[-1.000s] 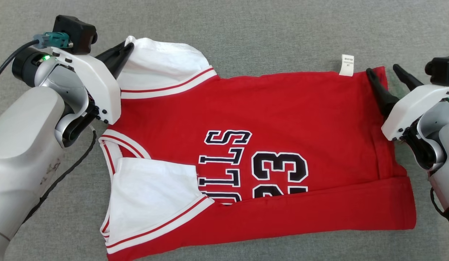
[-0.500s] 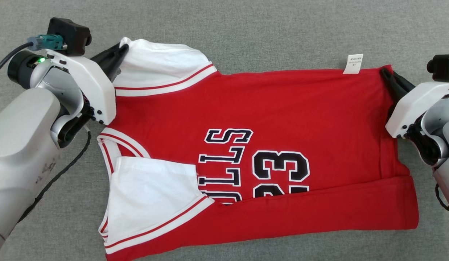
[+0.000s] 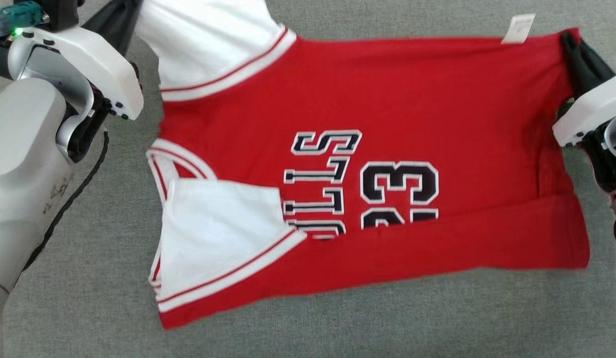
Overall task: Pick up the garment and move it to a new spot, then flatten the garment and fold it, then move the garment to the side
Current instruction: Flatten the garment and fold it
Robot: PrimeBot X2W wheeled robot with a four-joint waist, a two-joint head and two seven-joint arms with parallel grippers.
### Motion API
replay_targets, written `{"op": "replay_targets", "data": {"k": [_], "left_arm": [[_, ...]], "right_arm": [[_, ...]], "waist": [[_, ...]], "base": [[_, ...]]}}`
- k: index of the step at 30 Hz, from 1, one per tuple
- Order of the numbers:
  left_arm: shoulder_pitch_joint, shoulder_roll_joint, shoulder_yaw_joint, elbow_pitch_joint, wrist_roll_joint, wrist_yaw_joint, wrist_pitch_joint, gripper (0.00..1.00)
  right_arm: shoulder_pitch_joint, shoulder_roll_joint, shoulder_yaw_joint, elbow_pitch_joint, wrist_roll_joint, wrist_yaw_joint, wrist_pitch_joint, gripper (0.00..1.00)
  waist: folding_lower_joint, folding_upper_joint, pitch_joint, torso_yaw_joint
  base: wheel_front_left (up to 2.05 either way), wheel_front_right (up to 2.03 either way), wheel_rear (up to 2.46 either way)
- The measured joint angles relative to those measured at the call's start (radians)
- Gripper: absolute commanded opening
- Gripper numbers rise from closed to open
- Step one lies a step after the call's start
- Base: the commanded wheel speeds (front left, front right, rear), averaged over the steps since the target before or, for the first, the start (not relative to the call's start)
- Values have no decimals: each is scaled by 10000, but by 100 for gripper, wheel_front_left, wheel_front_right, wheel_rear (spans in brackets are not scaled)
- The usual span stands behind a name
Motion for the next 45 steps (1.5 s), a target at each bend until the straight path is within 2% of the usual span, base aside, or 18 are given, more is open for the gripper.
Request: {"op": "replay_targets", "data": {"k": [6, 10, 19, 26, 30, 37, 41, 45], "left_arm": [[-93, -370, -75, 619, 138, -33, -564, 0], [-39, -493, -205, 788, 140, -146, -702, 0], [718, -38, -408, 226, 144, -299, -1162, 0], [1830, 840, -1022, -1557, 669, -107, -1162, 0], [2661, 1452, -1258, -2742, 614, 144, -802, 0], [4131, 2629, -1925, -4853, 389, 146, -115, 0], [4593, 3093, -2282, -5743, 460, 209, 186, 0], [4912, 3266, -2414, -6395, 303, 345, 458, 0]], "right_arm": [[-357, 454, -17, 608, -236, -2, -947, 0], [-279, 487, 150, 688, -201, -2, -1202, 0], [890, 75, 311, 165, 337, -2, -1572, 0], [2173, -756, 669, -986, 387, -2, -1609, 0], [2918, -1131, 794, -1427, 458, -2, -1611, 0], [4006, -1929, 1275, -2096, 320, -2, -1250, 0], [4443, -2245, 1361, -2410, 339, -2, -1014, 0], [4762, -2489, 1409, -2648, 332, -2, -729, 0]], "waist": [[0, 0, -5, 6], [0, 0, -147, 42], [0, 0, -884, 112], [0, 0, -1541, 347], [0, 0, -1923, 471], [0, 0, -2489, 673], [0, 0, -2632, 705], [0, 0, -2714, 700]], "base": [[0, 0, 0], [0, 0, 0], [0, 0, 0], [0, 0, 0], [0, 0, 0], [0, 0, 0], [0, 0, 0], [0, 0, 0]]}}
